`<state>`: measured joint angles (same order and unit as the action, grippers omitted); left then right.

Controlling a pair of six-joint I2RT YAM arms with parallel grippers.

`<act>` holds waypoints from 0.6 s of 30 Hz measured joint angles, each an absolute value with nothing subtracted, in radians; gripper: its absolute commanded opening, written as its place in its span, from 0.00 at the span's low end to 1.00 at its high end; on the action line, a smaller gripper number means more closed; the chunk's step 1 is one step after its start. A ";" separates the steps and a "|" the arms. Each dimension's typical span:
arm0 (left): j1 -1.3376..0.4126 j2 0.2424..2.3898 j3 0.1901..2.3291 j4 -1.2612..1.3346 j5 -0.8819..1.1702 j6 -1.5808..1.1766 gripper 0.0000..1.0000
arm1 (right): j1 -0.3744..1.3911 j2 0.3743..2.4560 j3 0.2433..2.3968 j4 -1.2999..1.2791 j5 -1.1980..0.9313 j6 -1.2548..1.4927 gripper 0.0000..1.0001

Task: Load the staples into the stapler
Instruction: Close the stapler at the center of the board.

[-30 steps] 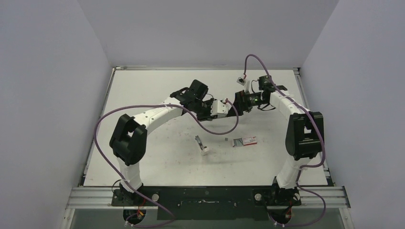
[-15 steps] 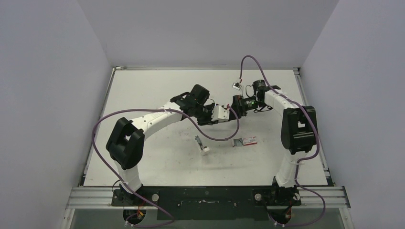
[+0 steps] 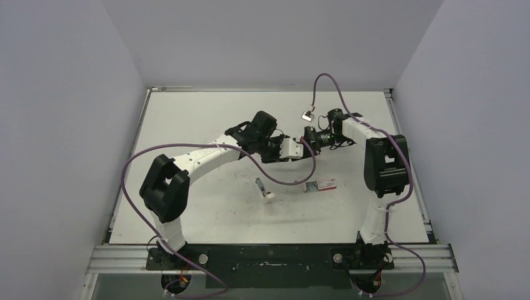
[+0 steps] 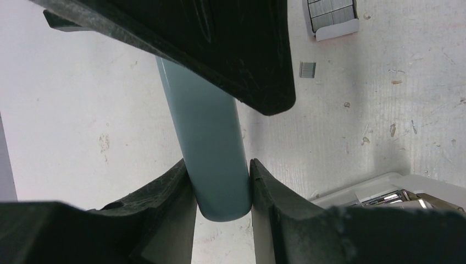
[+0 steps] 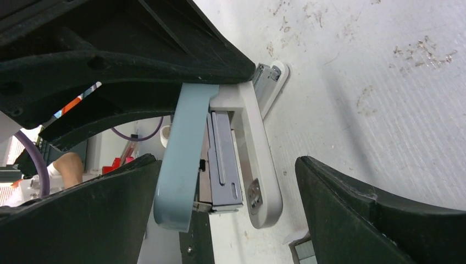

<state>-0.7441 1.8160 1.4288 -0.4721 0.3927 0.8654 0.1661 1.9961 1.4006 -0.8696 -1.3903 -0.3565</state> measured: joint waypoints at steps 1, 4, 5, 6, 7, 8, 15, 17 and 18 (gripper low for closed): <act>-0.746 1.816 1.429 -0.469 0.391 0.865 0.00 | 0.168 1.996 1.402 -0.871 -1.397 -0.356 0.98; -0.750 1.816 1.429 -0.465 0.386 0.861 0.00 | 0.172 1.997 1.404 -0.873 -1.412 -0.356 0.93; -0.751 1.816 1.429 -0.463 0.384 0.859 0.00 | 0.172 1.998 1.404 -0.873 -1.418 -0.356 0.87; -0.752 1.816 1.429 -0.461 0.381 0.856 0.00 | 0.172 2.000 1.404 -0.872 -1.423 -0.356 0.72; -0.752 1.816 1.429 -0.459 0.378 0.854 0.00 | 0.172 2.002 1.404 -0.871 -1.429 -0.355 0.36; -0.752 1.816 1.429 -0.455 0.376 0.850 0.00 | 0.172 2.005 1.403 -0.865 -1.435 -0.352 0.09; -0.753 1.816 1.409 -0.429 0.355 0.842 0.00 | 0.171 2.006 1.345 -0.752 -1.479 -0.254 0.05; -0.753 1.816 1.401 -0.428 0.354 0.842 0.00 | 0.171 2.006 1.336 -0.740 -1.474 -0.245 0.20; -0.753 1.816 1.399 -0.428 0.354 0.842 0.00 | 0.172 2.006 1.335 -0.735 -1.472 -0.241 0.40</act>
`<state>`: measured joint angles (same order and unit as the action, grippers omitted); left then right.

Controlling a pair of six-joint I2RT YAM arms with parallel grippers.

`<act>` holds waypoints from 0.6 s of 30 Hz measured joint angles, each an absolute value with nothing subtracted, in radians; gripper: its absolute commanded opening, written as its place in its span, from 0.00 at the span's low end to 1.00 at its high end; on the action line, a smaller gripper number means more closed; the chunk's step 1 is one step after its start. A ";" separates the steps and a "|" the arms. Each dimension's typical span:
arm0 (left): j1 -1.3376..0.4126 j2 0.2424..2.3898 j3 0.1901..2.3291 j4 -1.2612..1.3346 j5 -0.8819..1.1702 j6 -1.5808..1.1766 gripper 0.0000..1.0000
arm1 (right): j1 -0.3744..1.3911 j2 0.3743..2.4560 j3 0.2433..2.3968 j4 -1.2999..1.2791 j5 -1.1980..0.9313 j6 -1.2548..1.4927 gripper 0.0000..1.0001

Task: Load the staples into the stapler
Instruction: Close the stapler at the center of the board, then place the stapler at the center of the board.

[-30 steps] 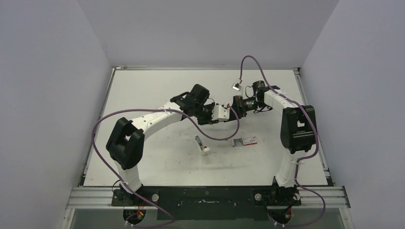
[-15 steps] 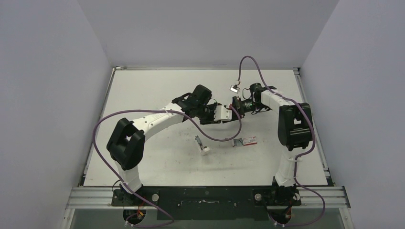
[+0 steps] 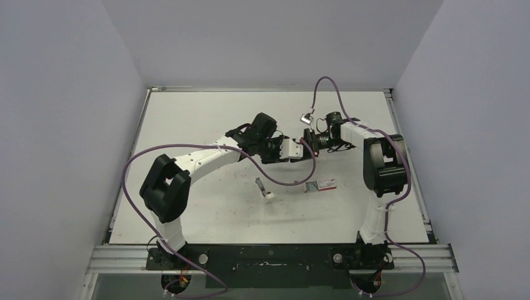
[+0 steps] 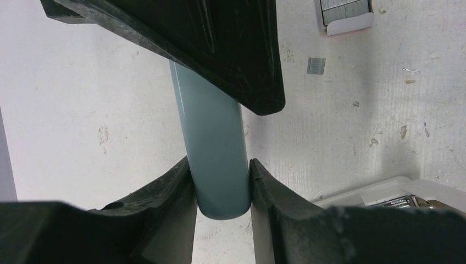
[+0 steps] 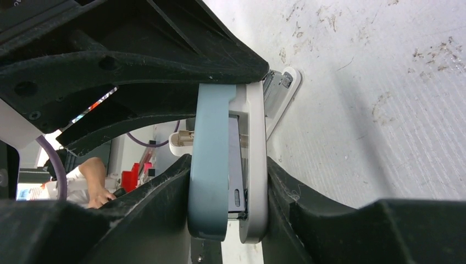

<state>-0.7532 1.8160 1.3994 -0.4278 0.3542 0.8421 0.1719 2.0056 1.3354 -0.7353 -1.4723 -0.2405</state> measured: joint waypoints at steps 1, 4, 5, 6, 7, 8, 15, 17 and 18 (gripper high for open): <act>-0.753 1.816 1.399 -0.427 0.354 0.842 0.00 | 0.172 2.004 1.335 -0.729 -1.470 -0.236 0.57; -0.752 1.816 1.398 -0.419 0.357 0.841 0.00 | 0.170 2.001 1.334 -0.720 -1.456 -0.220 0.79; -0.752 1.816 1.399 -0.420 0.361 0.841 0.00 | 0.168 2.000 1.334 -0.714 -1.448 -0.219 0.82; -0.749 1.816 1.399 -0.425 0.368 0.841 0.00 | 0.163 1.998 1.335 -0.712 -1.441 -0.222 0.83; -0.746 1.816 1.398 -0.431 0.374 0.841 0.00 | 0.155 1.996 1.335 -0.716 -1.433 -0.227 0.85; -0.738 1.816 1.398 -0.445 0.384 0.841 0.00 | 0.144 1.993 1.336 -0.726 -1.424 -0.239 0.85; -0.610 1.816 1.399 -0.552 0.447 0.854 0.00 | 0.033 1.992 1.427 -0.885 -1.383 -0.385 0.92; -0.562 1.817 1.399 -0.586 0.455 0.870 0.00 | 0.007 1.992 1.449 -0.927 -1.370 -0.430 0.96; -0.536 1.818 1.399 -0.606 0.459 0.878 0.00 | 0.000 1.991 1.452 -0.941 -1.364 -0.447 0.97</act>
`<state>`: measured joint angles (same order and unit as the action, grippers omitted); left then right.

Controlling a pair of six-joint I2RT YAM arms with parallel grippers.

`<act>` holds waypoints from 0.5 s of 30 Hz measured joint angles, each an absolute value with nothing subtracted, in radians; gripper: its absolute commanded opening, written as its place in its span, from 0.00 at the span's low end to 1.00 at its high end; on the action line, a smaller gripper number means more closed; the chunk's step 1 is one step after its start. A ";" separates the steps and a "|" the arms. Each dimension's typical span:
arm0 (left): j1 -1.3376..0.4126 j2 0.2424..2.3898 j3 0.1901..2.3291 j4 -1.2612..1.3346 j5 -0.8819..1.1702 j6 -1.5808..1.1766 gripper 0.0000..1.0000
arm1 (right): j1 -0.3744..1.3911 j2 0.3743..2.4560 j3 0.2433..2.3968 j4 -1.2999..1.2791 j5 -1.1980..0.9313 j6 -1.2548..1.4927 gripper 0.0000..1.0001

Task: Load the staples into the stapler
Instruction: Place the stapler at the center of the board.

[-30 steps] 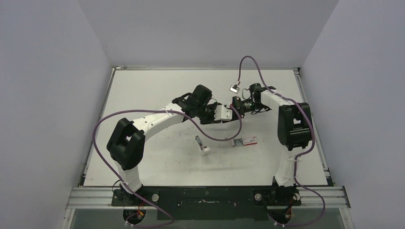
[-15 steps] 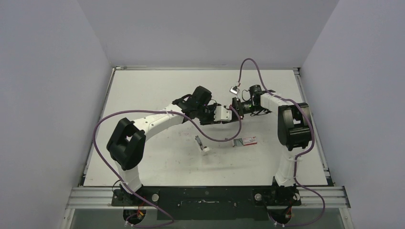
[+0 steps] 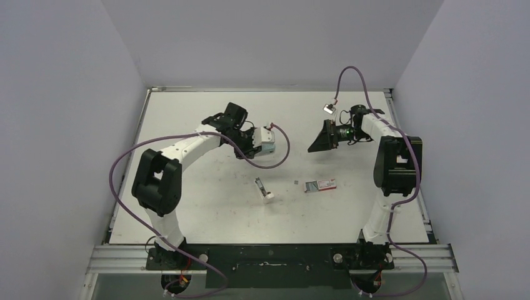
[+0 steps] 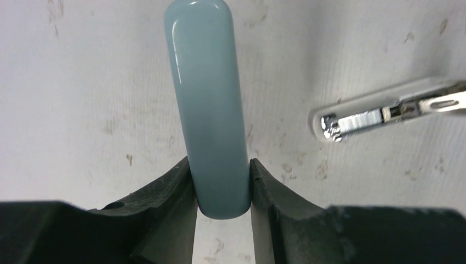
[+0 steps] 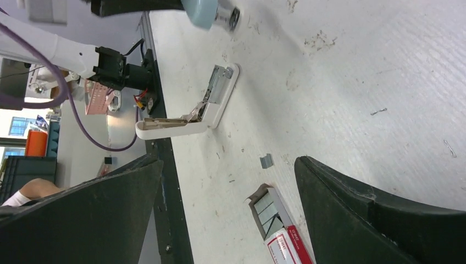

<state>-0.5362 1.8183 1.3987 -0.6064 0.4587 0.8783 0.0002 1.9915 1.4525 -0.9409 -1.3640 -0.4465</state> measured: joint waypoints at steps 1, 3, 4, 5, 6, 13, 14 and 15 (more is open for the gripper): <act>-0.512 1.822 1.399 -0.626 0.461 0.888 0.00 | -0.003 1.991 1.453 -0.952 -1.357 -0.460 0.98; -0.468 1.840 1.407 -0.668 0.463 0.910 0.00 | -0.002 1.987 1.450 -0.959 -1.343 -0.467 0.99; -0.448 1.853 1.412 -0.689 0.464 0.923 0.00 | 0.001 1.981 1.444 -0.953 -1.334 -0.463 1.00; -0.432 1.868 1.418 -0.709 0.464 0.934 0.00 | 0.002 1.969 1.432 -0.941 -1.325 -0.455 1.00; -0.417 1.883 1.423 -0.728 0.464 0.949 0.00 | 0.002 1.952 1.414 -0.922 -1.313 -0.439 1.00; -0.359 1.968 1.439 -0.809 0.462 1.039 0.07 | 0.031 1.705 1.286 -0.718 -1.172 -0.282 1.00; -0.356 1.977 1.444 -0.815 0.461 1.047 0.09 | 0.041 1.673 1.278 -0.697 -1.151 -0.272 1.00; -0.352 1.987 1.449 -0.819 0.460 1.058 0.12 | 0.056 1.634 1.271 -0.678 -1.118 -0.263 1.00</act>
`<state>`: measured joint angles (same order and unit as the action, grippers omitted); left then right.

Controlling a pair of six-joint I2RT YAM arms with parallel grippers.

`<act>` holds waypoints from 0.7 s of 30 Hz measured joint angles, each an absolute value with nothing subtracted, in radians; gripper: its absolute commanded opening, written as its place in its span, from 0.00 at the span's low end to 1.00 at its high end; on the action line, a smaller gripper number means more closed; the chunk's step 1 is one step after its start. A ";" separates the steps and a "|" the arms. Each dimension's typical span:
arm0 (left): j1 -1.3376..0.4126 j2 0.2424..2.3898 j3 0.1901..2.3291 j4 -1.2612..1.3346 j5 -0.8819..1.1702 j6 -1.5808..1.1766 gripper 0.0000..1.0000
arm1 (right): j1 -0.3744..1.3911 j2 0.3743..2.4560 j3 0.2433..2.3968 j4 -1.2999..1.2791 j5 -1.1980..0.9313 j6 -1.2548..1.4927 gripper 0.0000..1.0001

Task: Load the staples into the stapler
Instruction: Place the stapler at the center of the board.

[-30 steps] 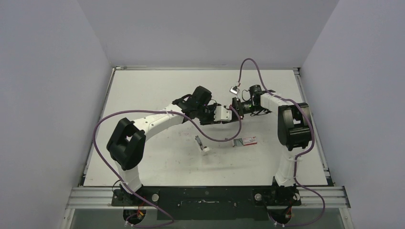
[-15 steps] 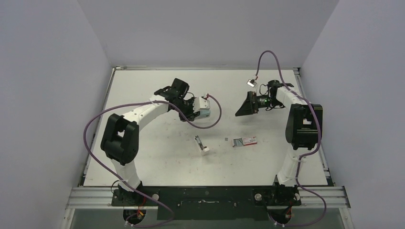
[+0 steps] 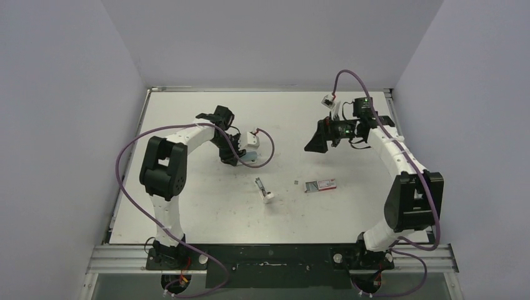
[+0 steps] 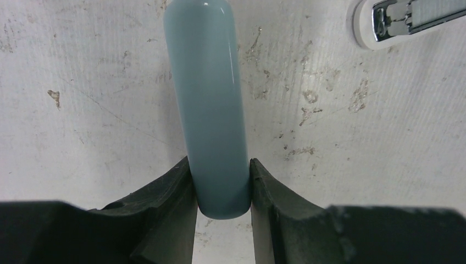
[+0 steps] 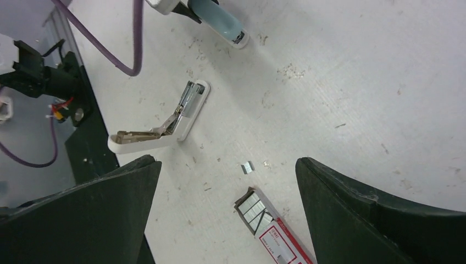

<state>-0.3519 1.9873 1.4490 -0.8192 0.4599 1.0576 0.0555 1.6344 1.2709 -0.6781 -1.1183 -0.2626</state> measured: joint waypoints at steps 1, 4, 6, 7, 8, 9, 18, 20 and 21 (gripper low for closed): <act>-0.349 1.996 1.454 -0.823 0.460 1.065 0.15 | 0.075 1.599 1.266 -0.661 -1.089 -0.256 1.00; -0.345 2.005 1.456 -0.823 0.460 1.088 0.23 | 0.143 1.520 1.253 -0.617 -1.008 -0.249 1.00; -0.345 2.005 1.456 -0.821 0.456 1.097 0.30 | 0.186 1.485 1.235 -0.595 -0.970 -0.249 1.00; -0.345 2.005 1.455 -0.817 0.452 1.103 0.34 | 0.200 1.474 1.227 -0.589 -0.955 -0.249 1.00; -0.345 2.005 1.450 -0.809 0.449 1.107 0.37 | 0.208 1.468 1.223 -0.590 -0.943 -0.249 1.00; -0.345 2.005 1.442 -0.797 0.445 1.110 0.41 | 0.213 1.467 1.220 -0.587 -0.931 -0.250 1.00; -0.344 2.004 1.401 -0.713 0.422 1.100 0.72 | 0.391 1.464 1.156 -0.576 -0.803 -0.302 1.00; -0.343 2.004 1.401 -0.705 0.422 1.087 0.75 | 0.452 1.464 1.139 -0.575 -0.787 -0.323 1.00; -0.342 2.004 1.401 -0.701 0.424 1.080 0.77 | 0.474 1.463 1.131 -0.574 -0.784 -0.331 1.00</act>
